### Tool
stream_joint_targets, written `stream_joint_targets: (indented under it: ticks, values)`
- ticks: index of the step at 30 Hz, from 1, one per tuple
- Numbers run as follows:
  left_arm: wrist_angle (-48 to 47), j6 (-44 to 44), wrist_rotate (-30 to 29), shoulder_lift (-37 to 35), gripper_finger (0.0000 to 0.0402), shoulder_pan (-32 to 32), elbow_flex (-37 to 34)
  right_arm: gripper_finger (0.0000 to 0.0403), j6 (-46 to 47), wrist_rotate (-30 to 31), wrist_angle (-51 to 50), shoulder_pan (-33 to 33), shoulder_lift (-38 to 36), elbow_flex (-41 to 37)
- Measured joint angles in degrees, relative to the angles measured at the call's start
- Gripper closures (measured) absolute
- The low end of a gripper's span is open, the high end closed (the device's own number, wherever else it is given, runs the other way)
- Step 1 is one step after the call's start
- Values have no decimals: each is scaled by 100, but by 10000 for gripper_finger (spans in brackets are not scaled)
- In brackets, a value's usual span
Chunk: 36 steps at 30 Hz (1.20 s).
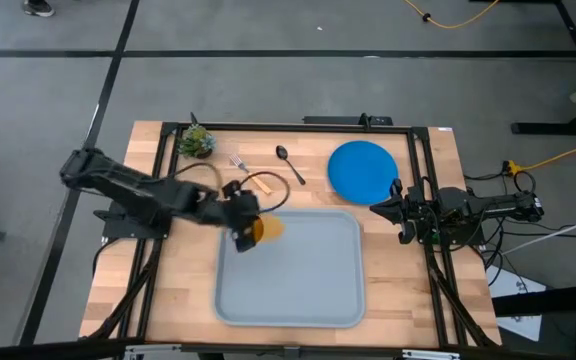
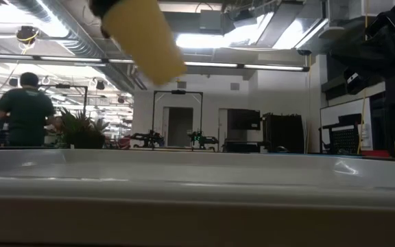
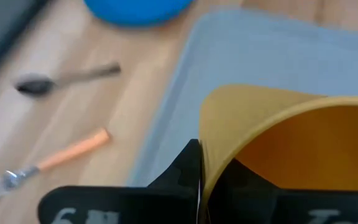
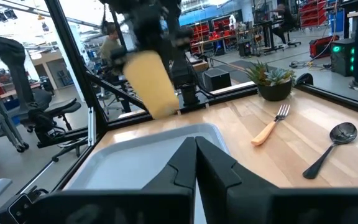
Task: Pick and place plate/cup/fork/spoon on tray
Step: Put the yellow cup on the top left of the gray tray
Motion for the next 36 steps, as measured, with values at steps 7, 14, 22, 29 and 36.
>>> stream_joint_targets:
  ticks: [7,14,22,29,36]
  values:
    - [-283,-15,1777,676,400,692,-2,391,10,0,-2,0,-1,0]
    - [-1268,-173,1814,862,400,751,-9,391,10,0,-2,0,1,0]
    - [-1421,-288,1579,862,400,760,-9,391,17,0,0,2,-1,-1]
    - [-1381,-532,1574,990,400,759,-178,391,70,-2,-1,1,0,-1]
    - [-1475,-730,1576,1001,392,760,-245,391,29,-2,-1,1,1,0]
